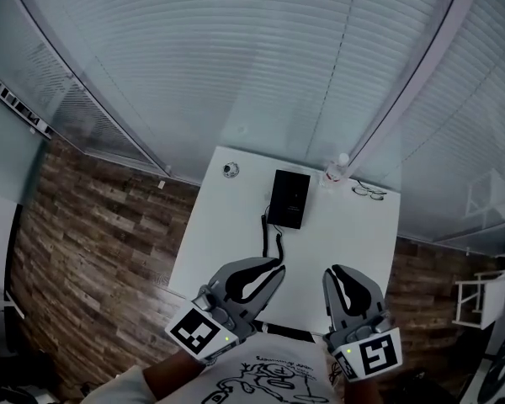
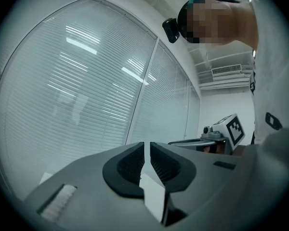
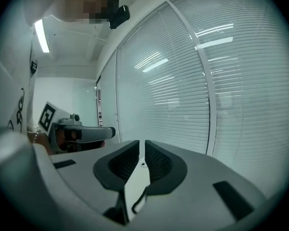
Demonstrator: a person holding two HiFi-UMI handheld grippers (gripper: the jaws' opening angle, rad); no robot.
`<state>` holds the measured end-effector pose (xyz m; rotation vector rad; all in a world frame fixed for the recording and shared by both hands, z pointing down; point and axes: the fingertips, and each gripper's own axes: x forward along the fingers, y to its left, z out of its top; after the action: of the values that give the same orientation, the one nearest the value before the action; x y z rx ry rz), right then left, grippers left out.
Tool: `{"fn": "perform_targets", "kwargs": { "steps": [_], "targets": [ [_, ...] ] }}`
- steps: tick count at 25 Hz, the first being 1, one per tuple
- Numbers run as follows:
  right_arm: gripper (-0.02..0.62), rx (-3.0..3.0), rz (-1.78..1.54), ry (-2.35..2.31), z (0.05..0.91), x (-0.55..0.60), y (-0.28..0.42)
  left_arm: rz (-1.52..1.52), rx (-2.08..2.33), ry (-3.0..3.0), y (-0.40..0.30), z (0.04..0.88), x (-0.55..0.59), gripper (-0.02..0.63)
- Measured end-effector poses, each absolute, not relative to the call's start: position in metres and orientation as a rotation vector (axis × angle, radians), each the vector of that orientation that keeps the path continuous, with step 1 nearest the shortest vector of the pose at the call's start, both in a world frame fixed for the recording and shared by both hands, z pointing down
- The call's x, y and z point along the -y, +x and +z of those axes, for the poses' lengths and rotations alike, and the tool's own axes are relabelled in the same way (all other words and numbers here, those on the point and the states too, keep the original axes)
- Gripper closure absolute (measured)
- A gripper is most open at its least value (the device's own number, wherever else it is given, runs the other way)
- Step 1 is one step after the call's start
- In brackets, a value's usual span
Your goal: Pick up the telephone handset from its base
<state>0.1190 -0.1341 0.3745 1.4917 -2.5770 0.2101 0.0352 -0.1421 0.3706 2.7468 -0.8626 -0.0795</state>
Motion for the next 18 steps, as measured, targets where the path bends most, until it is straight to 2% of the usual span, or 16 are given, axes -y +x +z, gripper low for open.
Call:
{"fn": "perform_targets", "kwargs": {
  "steps": [18],
  "targets": [
    [0.563, 2.505, 0.275, 1.476, 0.462, 0.19, 0.11, 0.143, 0.859, 2.695, 0.032, 0.475, 0.212, 0.566]
  ]
}}
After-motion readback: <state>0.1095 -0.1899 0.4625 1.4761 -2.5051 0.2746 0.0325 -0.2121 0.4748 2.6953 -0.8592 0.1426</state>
